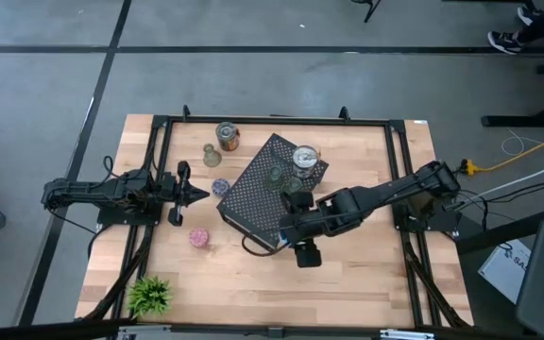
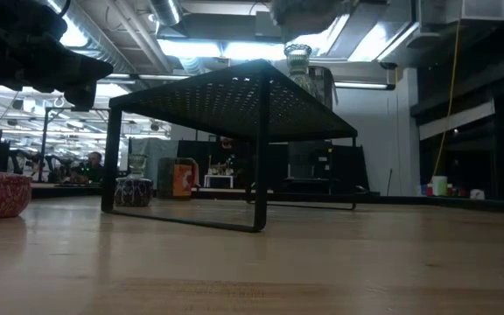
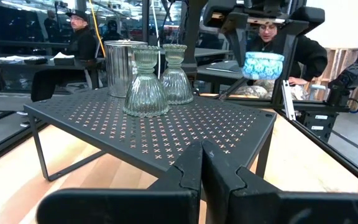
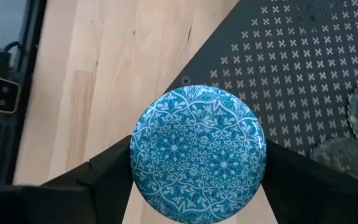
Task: Pick & Place candle stick holders
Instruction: Put the blue scented candle on the shelf
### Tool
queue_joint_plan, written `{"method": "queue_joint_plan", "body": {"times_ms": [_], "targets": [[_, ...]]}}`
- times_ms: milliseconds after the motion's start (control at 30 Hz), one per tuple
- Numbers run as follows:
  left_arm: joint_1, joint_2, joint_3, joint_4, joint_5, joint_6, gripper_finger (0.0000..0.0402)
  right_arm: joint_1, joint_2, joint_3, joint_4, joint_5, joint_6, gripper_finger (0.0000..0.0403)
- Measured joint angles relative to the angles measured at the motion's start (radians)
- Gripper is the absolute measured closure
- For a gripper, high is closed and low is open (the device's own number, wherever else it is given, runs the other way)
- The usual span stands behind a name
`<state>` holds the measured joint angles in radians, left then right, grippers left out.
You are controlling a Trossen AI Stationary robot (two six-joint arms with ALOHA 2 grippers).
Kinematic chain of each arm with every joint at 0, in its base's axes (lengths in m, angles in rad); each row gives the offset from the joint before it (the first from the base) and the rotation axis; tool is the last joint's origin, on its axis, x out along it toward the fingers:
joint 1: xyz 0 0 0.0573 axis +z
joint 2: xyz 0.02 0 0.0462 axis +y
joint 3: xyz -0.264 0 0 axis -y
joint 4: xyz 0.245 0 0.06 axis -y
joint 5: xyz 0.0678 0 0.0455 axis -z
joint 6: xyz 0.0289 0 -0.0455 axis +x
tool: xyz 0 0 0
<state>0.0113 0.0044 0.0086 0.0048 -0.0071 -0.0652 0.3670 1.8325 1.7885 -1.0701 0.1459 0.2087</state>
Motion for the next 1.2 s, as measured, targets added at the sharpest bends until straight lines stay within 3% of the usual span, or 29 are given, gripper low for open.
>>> {"method": "queue_joint_plan", "body": {"times_ms": [433, 1200], "targets": [[0.000, 0.000, 0.000, 0.000, 0.000, 0.000, 0.0400, -0.062, 0.088, 0.000, 0.124, 0.009, -0.015, 0.0104], [0.000, 0.000, 0.000, 0.000, 0.000, 0.000, 0.0400, -0.120, 0.116, 0.000, 0.125, 0.008, -0.007, 0.0100]]}}
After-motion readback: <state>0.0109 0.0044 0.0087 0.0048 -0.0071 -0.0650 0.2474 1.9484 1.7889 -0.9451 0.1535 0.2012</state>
